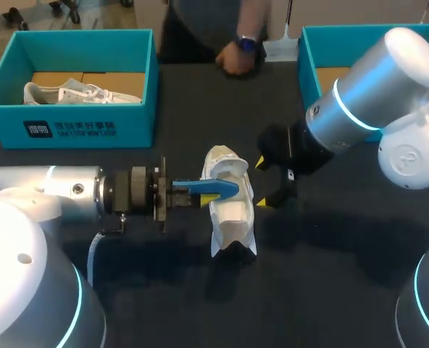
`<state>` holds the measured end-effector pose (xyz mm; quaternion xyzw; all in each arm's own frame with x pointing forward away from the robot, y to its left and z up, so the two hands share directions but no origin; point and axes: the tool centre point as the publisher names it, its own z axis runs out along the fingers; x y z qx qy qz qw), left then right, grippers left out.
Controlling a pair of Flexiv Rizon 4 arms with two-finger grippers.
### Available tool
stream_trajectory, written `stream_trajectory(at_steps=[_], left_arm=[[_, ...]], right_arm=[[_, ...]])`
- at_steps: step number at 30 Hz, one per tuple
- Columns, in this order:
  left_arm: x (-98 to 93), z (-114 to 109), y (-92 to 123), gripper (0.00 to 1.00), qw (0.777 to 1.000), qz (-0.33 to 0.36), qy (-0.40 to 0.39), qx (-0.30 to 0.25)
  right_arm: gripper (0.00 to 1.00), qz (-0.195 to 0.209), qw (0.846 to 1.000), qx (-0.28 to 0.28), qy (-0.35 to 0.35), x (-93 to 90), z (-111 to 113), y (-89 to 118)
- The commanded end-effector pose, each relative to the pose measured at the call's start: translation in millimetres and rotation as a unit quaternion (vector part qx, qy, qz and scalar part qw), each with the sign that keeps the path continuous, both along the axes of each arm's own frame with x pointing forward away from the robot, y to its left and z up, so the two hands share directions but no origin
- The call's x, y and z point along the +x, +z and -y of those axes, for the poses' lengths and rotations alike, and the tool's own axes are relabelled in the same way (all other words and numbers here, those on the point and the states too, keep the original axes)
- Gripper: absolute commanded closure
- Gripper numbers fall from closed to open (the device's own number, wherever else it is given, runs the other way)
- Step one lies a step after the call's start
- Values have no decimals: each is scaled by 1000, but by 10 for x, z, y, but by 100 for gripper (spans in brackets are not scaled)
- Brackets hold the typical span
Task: Take the shoe out of the shoebox, open the shoe tongue, remove and reinsert the insole, then place the shoe into the shoebox
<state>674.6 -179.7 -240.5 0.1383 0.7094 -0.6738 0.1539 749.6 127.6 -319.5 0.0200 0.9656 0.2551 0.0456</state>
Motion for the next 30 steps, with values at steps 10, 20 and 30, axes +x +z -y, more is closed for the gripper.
stream_trajectory(at_steps=[10,20,30], left_arm=[[-16,51,6,100,1000,4,6,-6],[-7,121,-105,100,999,43,31,-4],[9,228,-304,100,999,33,15,0]], right_arm=[[0,2,1000,-1,-2,-26,-12,-9],[0,2,1000,-1,-2,-26,-12,-9],[0,2,1000,-1,-2,-26,-12,-9]])
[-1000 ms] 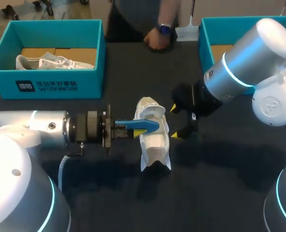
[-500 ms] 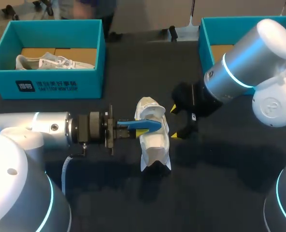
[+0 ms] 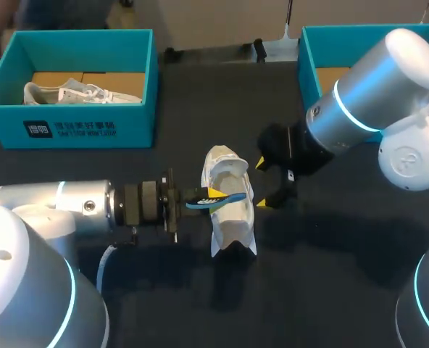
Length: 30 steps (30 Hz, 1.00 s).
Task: Take the shoe out of the shoebox, open the shoe tongue, remove and reinsert the insole, then place the shoe into the shoebox
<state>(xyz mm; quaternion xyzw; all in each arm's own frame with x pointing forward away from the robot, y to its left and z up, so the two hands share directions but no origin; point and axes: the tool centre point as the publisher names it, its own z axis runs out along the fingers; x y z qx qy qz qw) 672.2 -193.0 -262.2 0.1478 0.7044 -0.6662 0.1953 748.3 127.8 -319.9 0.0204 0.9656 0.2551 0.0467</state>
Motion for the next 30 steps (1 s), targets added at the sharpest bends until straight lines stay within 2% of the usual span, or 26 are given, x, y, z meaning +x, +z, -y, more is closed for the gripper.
stream_trajectory(at_steps=[1,9,24,30], left_arm=[[36,103,-103,100,1000,-5,-8,3],[165,104,-236,100,1000,-7,-14,15],[245,102,-484,100,998,13,-7,57],[337,92,-598,100,999,13,-6,49]], right_arm=[[0,2,1000,-1,-1,-13,-10,-5],[0,2,1000,-1,-1,-13,-10,-5],[0,2,1000,-1,-1,-13,-10,-5],[0,2,1000,-1,-1,-13,-10,-5]])
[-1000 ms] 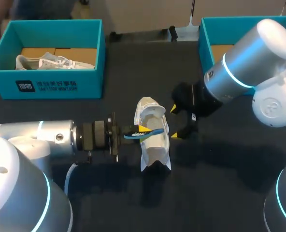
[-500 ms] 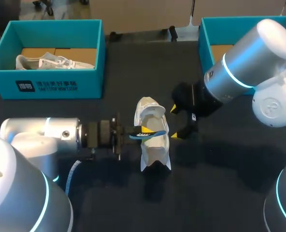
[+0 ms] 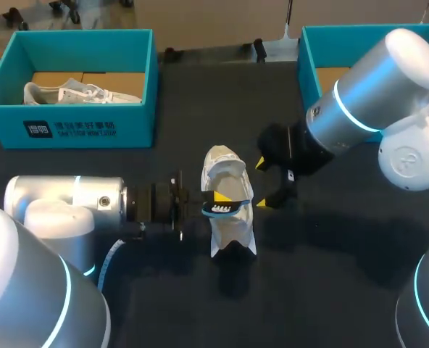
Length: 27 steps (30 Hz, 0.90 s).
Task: Take the shoe out of the shoebox, open the shoe tongue, remove and reinsert the insole, then place the shoe into the shoebox
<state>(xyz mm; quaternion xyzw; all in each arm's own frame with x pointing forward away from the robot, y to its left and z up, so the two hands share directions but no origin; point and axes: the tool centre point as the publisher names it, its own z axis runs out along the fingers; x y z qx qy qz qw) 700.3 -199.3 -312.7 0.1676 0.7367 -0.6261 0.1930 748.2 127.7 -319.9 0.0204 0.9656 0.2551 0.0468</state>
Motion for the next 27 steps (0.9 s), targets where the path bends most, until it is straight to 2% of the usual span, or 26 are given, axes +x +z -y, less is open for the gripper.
stream_trajectory(at_steps=[1,15,19,27], left_arm=[[72,37,-112,100,1000,3,-3,-4],[238,138,-280,100,1000,10,-8,20],[326,136,-404,100,999,6,1,32],[271,106,-375,100,999,4,3,37]], right_arm=[[0,1,1000,-1,-1,-13,-10,-5],[0,1,1000,-1,-1,-13,-10,-5],[0,1,1000,-1,-1,-13,-10,-5],[0,1,1000,-1,-1,-13,-10,-5]])
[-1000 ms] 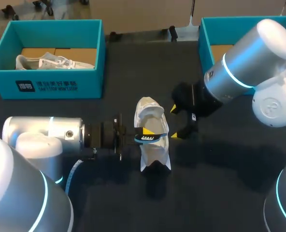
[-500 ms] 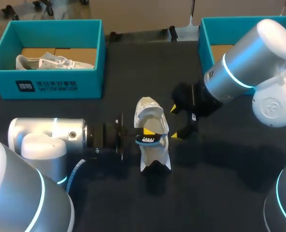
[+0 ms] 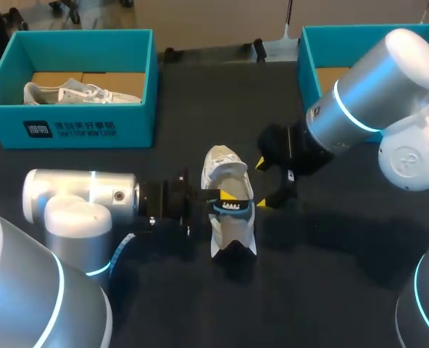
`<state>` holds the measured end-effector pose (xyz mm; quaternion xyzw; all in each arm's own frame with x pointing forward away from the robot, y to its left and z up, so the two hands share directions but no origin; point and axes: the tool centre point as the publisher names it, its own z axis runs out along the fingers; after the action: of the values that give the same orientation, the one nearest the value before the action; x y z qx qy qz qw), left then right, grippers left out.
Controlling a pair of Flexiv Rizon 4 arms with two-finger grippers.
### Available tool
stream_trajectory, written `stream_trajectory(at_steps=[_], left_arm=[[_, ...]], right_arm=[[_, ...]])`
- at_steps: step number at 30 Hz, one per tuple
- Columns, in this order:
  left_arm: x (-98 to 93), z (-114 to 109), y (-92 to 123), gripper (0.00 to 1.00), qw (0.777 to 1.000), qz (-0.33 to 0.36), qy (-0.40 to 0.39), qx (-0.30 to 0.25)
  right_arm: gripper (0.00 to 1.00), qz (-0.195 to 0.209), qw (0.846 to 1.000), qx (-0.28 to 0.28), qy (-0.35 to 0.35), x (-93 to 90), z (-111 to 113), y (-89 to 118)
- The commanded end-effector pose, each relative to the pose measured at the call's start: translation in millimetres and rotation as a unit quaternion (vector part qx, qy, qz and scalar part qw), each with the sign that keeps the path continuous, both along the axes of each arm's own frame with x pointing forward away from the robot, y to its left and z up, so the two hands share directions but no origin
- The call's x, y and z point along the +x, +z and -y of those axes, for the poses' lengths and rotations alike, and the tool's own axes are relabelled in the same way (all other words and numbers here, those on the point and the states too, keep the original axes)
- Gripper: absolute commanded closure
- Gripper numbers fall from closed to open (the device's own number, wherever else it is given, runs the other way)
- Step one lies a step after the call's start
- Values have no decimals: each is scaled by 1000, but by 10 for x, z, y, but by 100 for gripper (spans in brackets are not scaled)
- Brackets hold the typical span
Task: Take the shoe out of the shoebox, open the shoe tongue, remove and reinsert the insole, then place the shoe into the shoebox
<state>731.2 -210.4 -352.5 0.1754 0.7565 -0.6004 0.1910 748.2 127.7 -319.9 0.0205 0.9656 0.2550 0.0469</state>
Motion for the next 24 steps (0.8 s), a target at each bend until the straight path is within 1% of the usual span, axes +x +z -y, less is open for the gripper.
stream_trajectory(at_steps=[1,2,3,6,13,15,17,18,20,22,23,24], left_arm=[[-57,-12,56,87,1000,4,0,4],[-74,-20,96,76,1000,5,0,3],[-90,-29,130,62,1000,8,-1,1],[-127,-53,228,56,1000,15,0,-4],[-190,-79,411,56,1000,27,0,-11],[-229,-92,460,59,1000,23,0,-17],[-271,-108,484,61,1000,21,-1,-9],[-289,-115,488,60,1000,17,-2,-4],[-322,-124,473,63,1000,3,-6,11],[-341,-126,451,66,1000,0,-5,12],[-354,-122,429,79,1000,-4,-6,10],[-362,-119,416,100,1000,-4,-7,10]], right_arm=[[0,1,1000,-1,-1,-12,-11,-5],[0,1,1000,-1,-1,-12,-11,-5],[0,1,1000,-1,-1,-12,-11,-5],[0,1,1000,-1,-1,-12,-11,-5],[0,1,1000,-1,-1,-12,-11,-5],[0,1,1000,-1,-1,-12,-11,-5],[0,1,1000,-1,-1,-12,-11,-5],[0,1,1000,-1,-1,-12,-11,-5],[0,1,1000,-1,-1,-12,-11,-5],[0,1,1000,-1,-1,-12,-11,-5],[0,1,1000,-1,-1,-12,-11,-5],[0,1,1000,-1,-1,-12,-11,-5]])
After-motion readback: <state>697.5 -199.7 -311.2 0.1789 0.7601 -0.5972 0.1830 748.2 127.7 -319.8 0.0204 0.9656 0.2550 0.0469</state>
